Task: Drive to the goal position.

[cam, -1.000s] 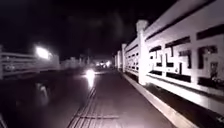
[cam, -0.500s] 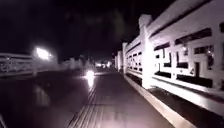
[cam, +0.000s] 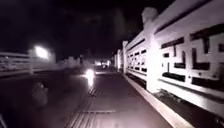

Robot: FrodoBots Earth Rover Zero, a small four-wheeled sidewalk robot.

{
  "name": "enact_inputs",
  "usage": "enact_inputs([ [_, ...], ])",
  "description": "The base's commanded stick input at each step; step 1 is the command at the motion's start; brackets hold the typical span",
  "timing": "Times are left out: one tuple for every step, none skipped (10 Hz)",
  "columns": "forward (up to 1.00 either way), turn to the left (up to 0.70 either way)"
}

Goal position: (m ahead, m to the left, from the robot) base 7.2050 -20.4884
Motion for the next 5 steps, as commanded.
enact_inputs([
  [0.45,0.00],
  [0.45,0.00],
  [0.45,0.00],
  [0.45,0.00],
  [0.45,0.00],
])
